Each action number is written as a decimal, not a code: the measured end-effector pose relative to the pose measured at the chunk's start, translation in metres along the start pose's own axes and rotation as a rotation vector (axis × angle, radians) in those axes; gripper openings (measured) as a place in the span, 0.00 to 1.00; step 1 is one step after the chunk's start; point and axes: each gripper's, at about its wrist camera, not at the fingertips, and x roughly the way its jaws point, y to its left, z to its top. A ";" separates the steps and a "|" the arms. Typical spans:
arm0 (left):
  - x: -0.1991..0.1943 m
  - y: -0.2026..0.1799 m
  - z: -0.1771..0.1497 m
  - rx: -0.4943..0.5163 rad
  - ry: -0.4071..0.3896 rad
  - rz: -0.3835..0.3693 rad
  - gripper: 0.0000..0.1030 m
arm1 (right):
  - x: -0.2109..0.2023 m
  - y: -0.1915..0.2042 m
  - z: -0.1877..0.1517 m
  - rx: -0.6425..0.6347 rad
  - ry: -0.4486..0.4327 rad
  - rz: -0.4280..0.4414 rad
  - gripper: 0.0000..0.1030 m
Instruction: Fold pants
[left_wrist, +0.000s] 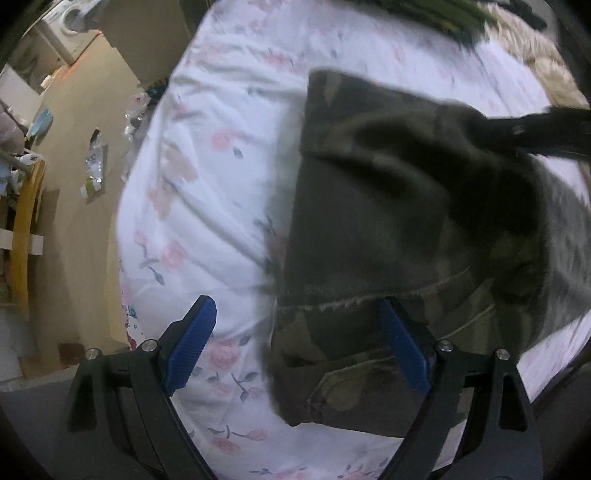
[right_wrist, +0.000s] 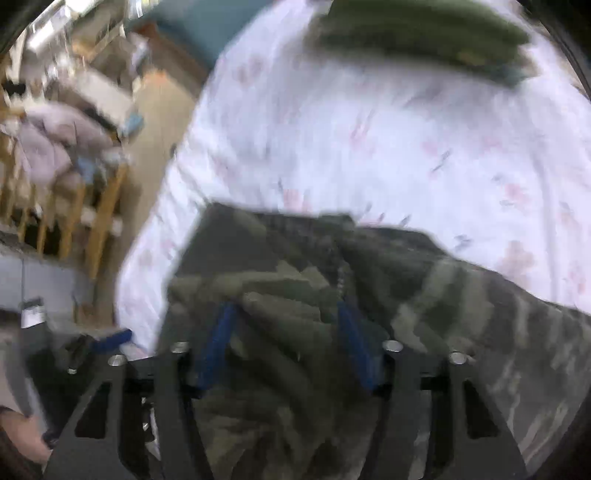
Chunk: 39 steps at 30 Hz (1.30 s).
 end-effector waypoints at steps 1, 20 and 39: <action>0.005 0.000 -0.002 0.002 0.019 -0.002 0.85 | 0.010 0.002 0.000 -0.028 0.042 0.008 0.03; 0.021 -0.009 -0.009 0.032 0.082 0.016 0.87 | -0.025 0.024 0.017 -0.144 -0.158 -0.041 0.24; -0.010 -0.020 0.003 0.063 -0.028 -0.001 0.86 | -0.051 0.005 -0.031 0.000 -0.260 -0.033 0.08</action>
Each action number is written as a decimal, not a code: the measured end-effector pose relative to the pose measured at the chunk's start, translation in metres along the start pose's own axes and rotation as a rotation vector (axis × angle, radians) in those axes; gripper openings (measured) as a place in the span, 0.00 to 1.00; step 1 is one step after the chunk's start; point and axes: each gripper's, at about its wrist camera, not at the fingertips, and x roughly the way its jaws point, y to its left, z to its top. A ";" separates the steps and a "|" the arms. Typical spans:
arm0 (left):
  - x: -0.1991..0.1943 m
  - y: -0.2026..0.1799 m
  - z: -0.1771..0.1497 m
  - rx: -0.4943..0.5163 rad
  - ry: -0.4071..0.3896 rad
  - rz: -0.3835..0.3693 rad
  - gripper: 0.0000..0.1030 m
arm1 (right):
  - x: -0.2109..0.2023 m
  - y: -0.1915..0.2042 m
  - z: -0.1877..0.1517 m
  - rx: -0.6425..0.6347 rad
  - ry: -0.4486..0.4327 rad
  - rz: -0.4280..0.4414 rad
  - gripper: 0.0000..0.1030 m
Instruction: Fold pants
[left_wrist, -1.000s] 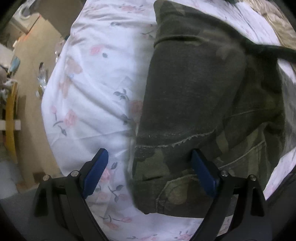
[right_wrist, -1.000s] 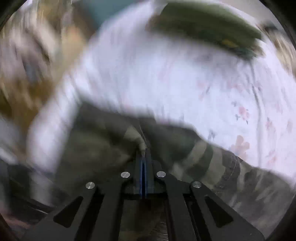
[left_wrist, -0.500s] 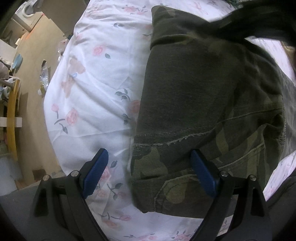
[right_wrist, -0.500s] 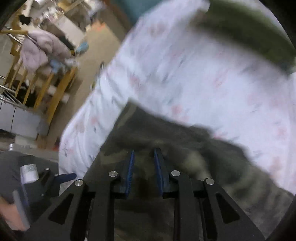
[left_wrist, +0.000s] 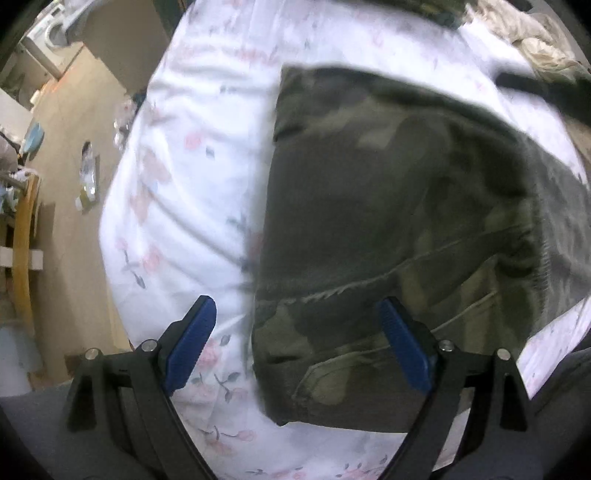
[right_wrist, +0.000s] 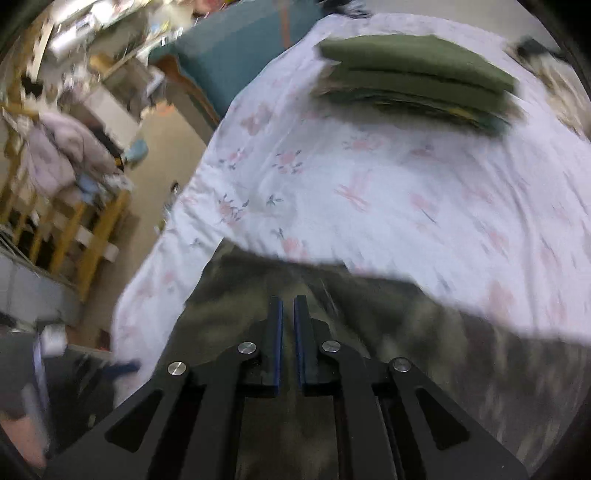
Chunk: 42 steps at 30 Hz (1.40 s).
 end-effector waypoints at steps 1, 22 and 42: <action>-0.006 -0.002 0.002 0.002 -0.026 -0.008 0.86 | -0.004 -0.002 -0.007 0.023 0.012 0.007 0.08; -0.049 -0.026 0.010 -0.025 -0.245 -0.158 0.86 | -0.067 -0.074 -0.185 0.736 -0.196 0.179 0.90; -0.032 -0.009 0.024 -0.120 -0.255 -0.066 0.86 | -0.110 -0.286 -0.331 1.524 -0.642 0.062 0.93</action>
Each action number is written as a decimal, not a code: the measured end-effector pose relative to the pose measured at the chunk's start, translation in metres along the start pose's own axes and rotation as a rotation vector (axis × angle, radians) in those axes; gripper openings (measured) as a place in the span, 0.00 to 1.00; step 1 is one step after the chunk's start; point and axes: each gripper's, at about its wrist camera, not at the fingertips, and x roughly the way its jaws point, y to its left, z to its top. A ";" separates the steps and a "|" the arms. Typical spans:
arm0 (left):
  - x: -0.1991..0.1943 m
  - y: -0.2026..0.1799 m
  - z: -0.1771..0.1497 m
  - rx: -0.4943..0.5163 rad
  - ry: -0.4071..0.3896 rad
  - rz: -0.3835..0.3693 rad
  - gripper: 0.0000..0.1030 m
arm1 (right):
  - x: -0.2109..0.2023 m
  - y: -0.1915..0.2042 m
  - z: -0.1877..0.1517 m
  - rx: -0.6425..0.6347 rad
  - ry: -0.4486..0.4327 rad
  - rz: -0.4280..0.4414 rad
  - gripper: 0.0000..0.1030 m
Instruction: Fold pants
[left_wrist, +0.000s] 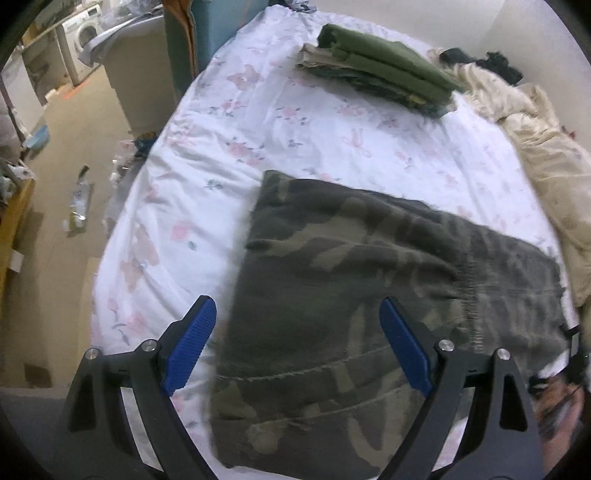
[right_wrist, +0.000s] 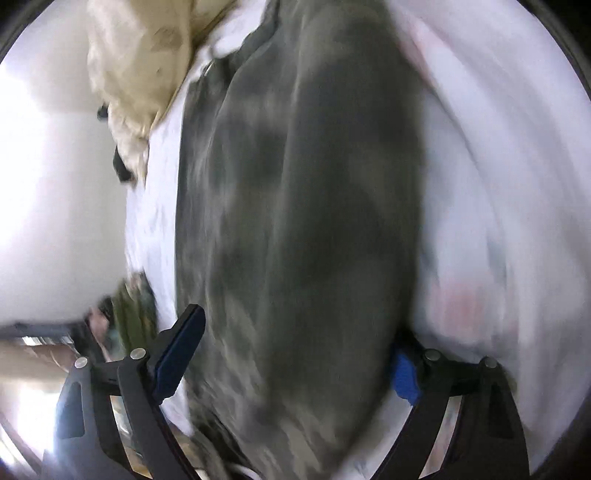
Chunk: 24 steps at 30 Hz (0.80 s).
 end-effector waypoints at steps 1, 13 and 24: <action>0.003 0.001 0.000 0.005 0.009 0.033 0.86 | 0.003 0.002 0.007 0.025 0.013 0.003 0.95; 0.011 -0.005 0.002 0.016 0.035 0.036 0.86 | -0.030 0.018 0.072 -0.073 -0.192 -0.074 0.89; 0.004 -0.005 0.004 0.001 0.027 0.001 0.86 | -0.069 0.043 0.079 -0.236 -0.386 -0.116 0.08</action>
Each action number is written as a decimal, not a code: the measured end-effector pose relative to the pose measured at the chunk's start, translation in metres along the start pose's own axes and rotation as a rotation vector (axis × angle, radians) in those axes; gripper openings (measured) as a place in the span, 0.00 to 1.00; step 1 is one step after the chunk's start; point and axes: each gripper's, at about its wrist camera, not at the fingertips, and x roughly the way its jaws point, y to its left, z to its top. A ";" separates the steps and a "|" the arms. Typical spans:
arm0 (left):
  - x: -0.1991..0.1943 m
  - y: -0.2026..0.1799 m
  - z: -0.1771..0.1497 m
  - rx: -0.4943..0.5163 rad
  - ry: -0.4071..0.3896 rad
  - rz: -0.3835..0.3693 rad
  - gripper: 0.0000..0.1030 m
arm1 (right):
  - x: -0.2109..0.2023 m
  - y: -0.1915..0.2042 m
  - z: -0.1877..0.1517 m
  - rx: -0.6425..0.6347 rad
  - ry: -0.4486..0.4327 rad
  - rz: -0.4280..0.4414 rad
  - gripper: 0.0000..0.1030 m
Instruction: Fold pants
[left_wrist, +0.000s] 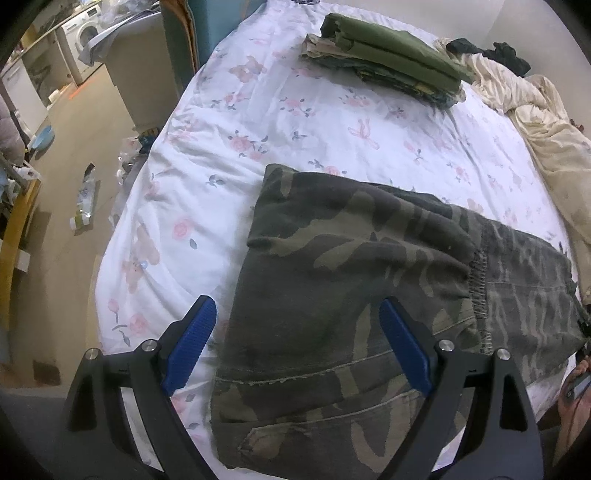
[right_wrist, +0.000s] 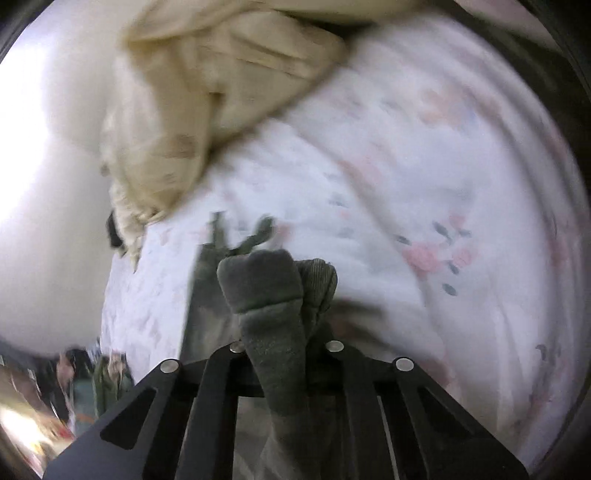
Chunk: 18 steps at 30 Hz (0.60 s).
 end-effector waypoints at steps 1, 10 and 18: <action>-0.002 -0.001 0.000 0.005 -0.004 -0.005 0.86 | -0.009 0.012 -0.003 -0.050 -0.013 0.020 0.07; -0.014 -0.004 0.000 0.018 -0.025 -0.037 0.86 | -0.081 0.152 -0.060 -0.533 0.016 0.278 0.06; -0.022 -0.006 -0.001 0.031 -0.041 -0.048 0.86 | -0.117 0.246 -0.227 -1.016 0.255 0.548 0.06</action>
